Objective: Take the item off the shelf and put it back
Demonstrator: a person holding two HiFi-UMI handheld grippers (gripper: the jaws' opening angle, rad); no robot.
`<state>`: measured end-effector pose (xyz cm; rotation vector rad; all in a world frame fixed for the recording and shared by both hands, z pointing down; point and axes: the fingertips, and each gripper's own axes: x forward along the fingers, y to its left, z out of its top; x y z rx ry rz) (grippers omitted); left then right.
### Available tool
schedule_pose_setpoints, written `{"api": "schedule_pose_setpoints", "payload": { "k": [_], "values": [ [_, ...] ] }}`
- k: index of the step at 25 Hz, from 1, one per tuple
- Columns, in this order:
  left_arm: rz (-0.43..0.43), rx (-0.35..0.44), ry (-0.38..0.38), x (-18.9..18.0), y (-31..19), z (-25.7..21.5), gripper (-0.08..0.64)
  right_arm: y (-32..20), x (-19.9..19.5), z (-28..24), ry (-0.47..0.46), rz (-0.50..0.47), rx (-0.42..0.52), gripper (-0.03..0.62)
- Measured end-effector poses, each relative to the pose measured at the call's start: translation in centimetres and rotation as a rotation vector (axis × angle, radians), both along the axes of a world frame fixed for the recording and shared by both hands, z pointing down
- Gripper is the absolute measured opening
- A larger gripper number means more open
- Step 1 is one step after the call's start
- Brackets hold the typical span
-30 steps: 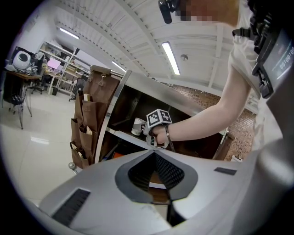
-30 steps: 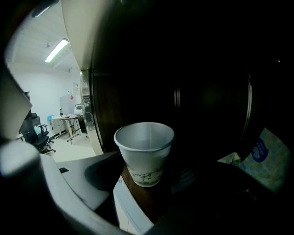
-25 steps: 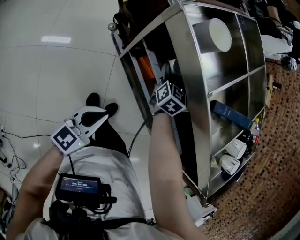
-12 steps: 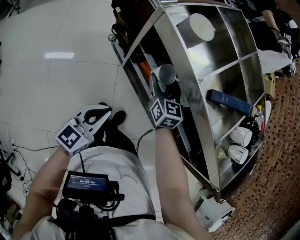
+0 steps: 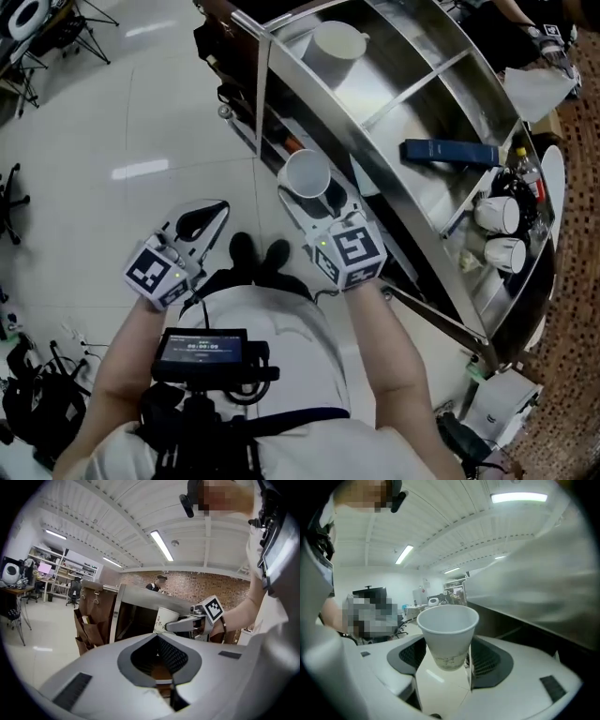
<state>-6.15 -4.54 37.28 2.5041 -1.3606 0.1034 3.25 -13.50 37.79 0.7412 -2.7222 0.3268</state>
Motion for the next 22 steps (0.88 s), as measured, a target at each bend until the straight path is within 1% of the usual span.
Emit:
{"api": "schedule_pose_setpoints", "payload": {
  "k": [5, 11, 13, 15, 19, 22],
  "values": [
    [0.034, 0.027, -0.003, 0.1, -0.7, -3.1, 0.002, 2.3, -0.5, -4.9, -0.047, -0.041, 0.015, 0.302],
    [0.069, 0.071, 0.004, 1.1, -1.1, -6.0, 0.002, 3.6, -0.1, -8.8, -0.079, -0.060, 0.066, 0.302],
    [0.096, 0.054, 0.017, 1.9, -0.9, -7.1, 0.002, 4.0, 0.3, -9.6, -0.085, -0.067, 0.070, 0.302],
    [0.113, 0.048, 0.014, 2.0, -1.0, -7.9, 0.002, 4.0, 0.6, -10.1, -0.088, -0.071, 0.073, 0.304],
    [0.144, 0.095, 0.005, 3.2, -2.0, -9.7, 0.002, 3.6, 1.3, -10.5, -0.080, -0.069, 0.083, 0.302],
    [0.156, 0.103, 0.020, 4.0, -1.5, -9.8, 0.002, 4.2, 1.6, -10.1, -0.078, -0.059, 0.077, 0.304]
  ]
}}
